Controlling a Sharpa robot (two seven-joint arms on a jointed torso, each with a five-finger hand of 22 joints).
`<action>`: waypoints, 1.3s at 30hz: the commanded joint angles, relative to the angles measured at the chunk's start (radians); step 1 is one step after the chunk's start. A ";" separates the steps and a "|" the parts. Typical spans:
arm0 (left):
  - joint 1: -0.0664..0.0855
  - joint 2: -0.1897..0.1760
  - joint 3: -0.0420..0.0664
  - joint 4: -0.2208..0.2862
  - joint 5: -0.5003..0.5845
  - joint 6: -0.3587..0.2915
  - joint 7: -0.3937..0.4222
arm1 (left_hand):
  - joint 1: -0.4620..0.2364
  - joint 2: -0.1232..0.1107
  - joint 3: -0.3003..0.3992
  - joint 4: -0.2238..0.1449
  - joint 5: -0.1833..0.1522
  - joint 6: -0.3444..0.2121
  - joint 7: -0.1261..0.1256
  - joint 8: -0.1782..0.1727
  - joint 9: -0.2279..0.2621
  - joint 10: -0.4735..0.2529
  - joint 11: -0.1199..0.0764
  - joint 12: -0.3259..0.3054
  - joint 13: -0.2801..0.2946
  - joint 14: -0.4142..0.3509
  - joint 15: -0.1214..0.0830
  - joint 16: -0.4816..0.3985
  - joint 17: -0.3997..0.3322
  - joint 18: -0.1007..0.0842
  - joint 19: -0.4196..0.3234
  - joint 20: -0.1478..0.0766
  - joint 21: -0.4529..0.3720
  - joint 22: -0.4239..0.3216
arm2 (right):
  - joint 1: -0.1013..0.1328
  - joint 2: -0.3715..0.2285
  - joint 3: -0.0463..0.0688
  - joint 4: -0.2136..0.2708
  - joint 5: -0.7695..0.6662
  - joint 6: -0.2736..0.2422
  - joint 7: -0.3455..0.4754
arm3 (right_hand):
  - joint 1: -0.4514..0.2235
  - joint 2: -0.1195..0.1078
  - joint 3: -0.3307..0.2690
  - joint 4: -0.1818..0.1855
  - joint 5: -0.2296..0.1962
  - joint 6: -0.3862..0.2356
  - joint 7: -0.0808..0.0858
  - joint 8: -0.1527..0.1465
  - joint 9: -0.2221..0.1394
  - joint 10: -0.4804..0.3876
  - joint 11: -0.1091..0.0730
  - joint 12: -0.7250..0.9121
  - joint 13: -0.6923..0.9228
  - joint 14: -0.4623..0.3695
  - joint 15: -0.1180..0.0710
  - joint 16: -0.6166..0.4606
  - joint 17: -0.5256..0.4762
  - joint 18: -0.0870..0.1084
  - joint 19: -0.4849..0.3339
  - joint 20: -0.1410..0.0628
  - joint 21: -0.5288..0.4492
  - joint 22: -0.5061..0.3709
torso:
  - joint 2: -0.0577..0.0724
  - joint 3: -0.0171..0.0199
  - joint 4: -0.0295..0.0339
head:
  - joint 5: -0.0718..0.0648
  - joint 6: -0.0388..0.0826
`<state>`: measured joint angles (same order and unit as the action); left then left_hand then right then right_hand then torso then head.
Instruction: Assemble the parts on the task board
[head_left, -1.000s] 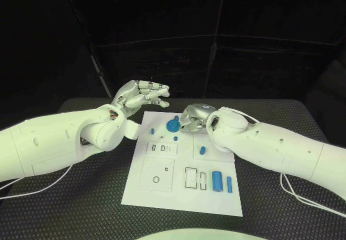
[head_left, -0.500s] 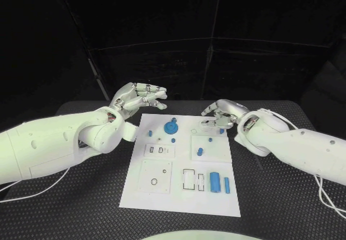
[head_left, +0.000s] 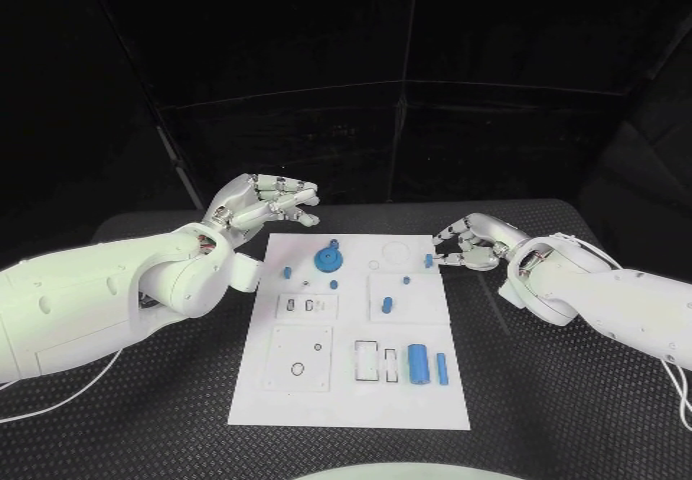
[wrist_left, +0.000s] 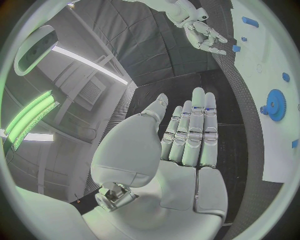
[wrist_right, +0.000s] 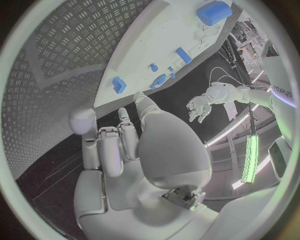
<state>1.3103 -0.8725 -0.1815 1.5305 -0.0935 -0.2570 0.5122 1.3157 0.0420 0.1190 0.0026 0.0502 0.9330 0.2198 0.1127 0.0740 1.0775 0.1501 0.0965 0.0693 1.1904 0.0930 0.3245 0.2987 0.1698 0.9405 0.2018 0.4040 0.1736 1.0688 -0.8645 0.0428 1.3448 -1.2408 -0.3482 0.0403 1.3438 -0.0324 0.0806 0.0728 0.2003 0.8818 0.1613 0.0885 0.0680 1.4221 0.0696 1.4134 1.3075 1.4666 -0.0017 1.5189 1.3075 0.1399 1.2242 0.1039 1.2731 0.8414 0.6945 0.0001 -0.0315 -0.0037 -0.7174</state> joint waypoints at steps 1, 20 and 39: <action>0.002 0.001 0.000 -0.001 0.004 0.017 0.014 | 0.005 0.005 0.000 -0.004 -0.002 0.002 0.005 -0.003 -0.001 0.002 0.007 -0.005 0.001 -0.008 -0.002 -0.005 0.001 0.012 -0.005 0.000 -0.006 -0.002 | -0.010 0.007 0.002 -0.013 0.025 -0.027 0.038 | 0.012 0.000 -0.003 -0.007 0.003 -0.024 0.002 -0.014 -0.002 -0.003 0.006 -0.007 0.029 0.075 0.002 0.000 0.125 -0.016 0.004 0.003 0.004 0.000 | 0.003 0.0014 0.0003 | 0.001 -0.003; 0.001 0.003 -0.001 -0.006 0.004 0.019 0.014 | 0.005 0.005 0.000 -0.004 -0.002 0.002 0.005 -0.003 -0.001 0.002 0.007 -0.005 0.001 -0.008 -0.002 -0.005 0.001 0.012 -0.005 0.000 -0.006 -0.002 | -0.042 0.052 0.002 -0.071 0.020 -0.042 0.033 | 0.013 -0.001 -0.011 -0.008 -0.006 -0.044 0.007 -0.021 -0.001 -0.004 0.010 -0.008 0.028 0.076 0.005 0.001 0.128 -0.016 0.004 0.005 0.004 0.001 | 0.002 -0.0004 0.0023 | 0.001 -0.014; 0.001 0.003 -0.002 -0.006 0.004 0.020 0.013 | 0.005 0.004 0.000 -0.006 -0.002 0.004 0.005 -0.003 0.000 0.003 0.007 -0.006 0.001 -0.009 -0.002 -0.006 0.003 0.012 -0.005 0.000 -0.006 -0.002 | -0.043 0.080 0.002 -0.097 0.020 -0.053 0.022 | 0.026 0.045 0.000 -0.014 -0.018 0.078 -0.001 0.041 0.016 0.009 0.004 0.004 0.046 0.078 0.001 0.004 0.136 -0.016 0.007 0.004 0.008 0.005 | 0.001 -0.0005 0.0025 | 0.002 -0.019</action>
<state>1.3101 -0.8704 -0.1839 1.5235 -0.0924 -0.2484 0.5135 1.3157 0.0420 0.1190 0.0027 0.0501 0.9330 0.2198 0.1128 0.0741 1.0775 0.1501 0.0966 0.0693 1.1865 0.0892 0.3245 0.3004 0.1698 0.9405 0.2018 0.4040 0.1730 1.0241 -0.7859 0.0439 1.2477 -1.2221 -0.3860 0.0629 1.3689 0.0010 0.0770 0.0598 0.1876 0.9538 0.1590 0.1239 0.0832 1.4259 0.0732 1.4134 1.3077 1.4667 -0.0017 1.5189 1.3073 0.1399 1.2278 0.1075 1.2772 0.8456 0.6951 -0.0003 -0.0290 -0.0016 -0.7358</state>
